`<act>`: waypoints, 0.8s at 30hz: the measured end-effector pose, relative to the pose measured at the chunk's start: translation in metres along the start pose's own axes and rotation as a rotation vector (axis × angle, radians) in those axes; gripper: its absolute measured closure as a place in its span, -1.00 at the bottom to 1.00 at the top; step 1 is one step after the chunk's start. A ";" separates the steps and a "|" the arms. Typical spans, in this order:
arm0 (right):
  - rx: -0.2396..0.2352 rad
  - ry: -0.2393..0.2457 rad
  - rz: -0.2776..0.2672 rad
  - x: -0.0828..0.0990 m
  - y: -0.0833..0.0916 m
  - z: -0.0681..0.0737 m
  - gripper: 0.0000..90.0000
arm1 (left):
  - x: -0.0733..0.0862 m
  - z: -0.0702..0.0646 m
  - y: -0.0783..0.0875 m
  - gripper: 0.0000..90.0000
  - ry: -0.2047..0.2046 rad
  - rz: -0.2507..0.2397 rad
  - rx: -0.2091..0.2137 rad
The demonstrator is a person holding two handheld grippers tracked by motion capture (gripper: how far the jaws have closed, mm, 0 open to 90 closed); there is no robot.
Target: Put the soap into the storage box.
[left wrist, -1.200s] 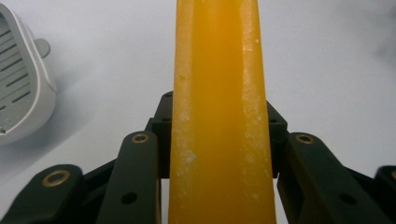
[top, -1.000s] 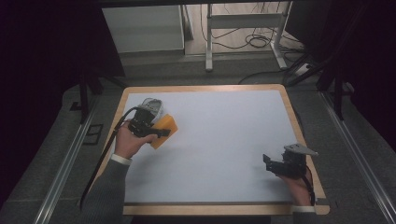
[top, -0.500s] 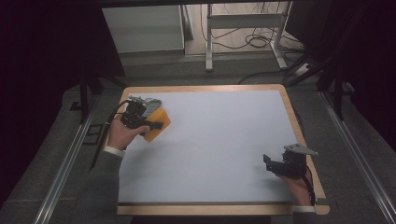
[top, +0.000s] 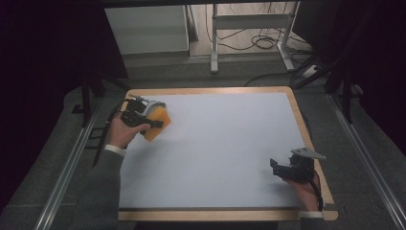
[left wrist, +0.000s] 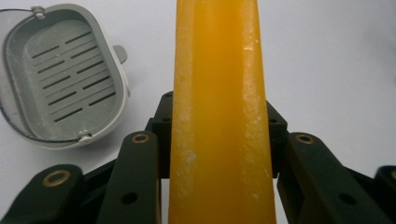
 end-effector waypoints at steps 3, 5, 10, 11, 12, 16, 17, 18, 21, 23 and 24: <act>0.001 -0.002 0.000 0.000 0.000 -0.001 -0.83 | -0.003 0.006 0.000 0.36 0.021 -0.004 -0.001; -0.001 -0.001 0.001 0.000 0.000 0.000 -0.83 | -0.005 0.009 0.000 0.36 0.028 -0.002 -0.012; -0.001 -0.001 -0.002 0.000 0.001 0.000 -0.83 | -0.009 0.015 -0.001 0.36 0.040 0.005 -0.030; -0.001 -0.001 -0.002 0.000 0.001 -0.001 -0.83 | -0.010 0.016 -0.002 0.36 0.046 0.004 -0.031; 0.000 -0.002 -0.001 0.000 0.000 -0.001 -0.83 | -0.011 0.017 -0.003 0.36 0.051 0.005 -0.035; -0.003 -0.004 0.000 0.000 0.001 -0.001 -0.83 | -0.014 0.023 -0.005 0.36 0.075 0.007 -0.046; -0.002 -0.005 0.001 0.000 0.001 -0.001 -0.83 | -0.015 0.026 -0.006 0.36 0.079 0.012 -0.047; -0.002 -0.005 0.001 0.000 0.001 -0.002 -0.83 | -0.016 0.027 -0.006 0.36 0.083 0.013 -0.046; 0.000 -0.007 0.001 0.000 0.001 -0.002 -0.83 | -0.018 0.034 -0.007 0.36 0.099 0.007 -0.044; 0.000 -0.008 0.001 0.000 0.001 -0.002 -0.83 | -0.019 0.038 -0.009 0.36 0.113 0.006 -0.052; 0.000 -0.008 0.001 0.000 0.001 -0.002 -0.83 | -0.019 0.040 -0.010 0.36 0.121 0.007 -0.054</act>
Point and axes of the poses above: each handheld gripper's, and its own axes: y roughly backward along the jaws, x roughly out of its underside, z roughly to its left, the point moved 5 cm from there along -y, roughly forward along the jaws, and after that the axes turned 15 degrees about z, right-handed, at the moved point
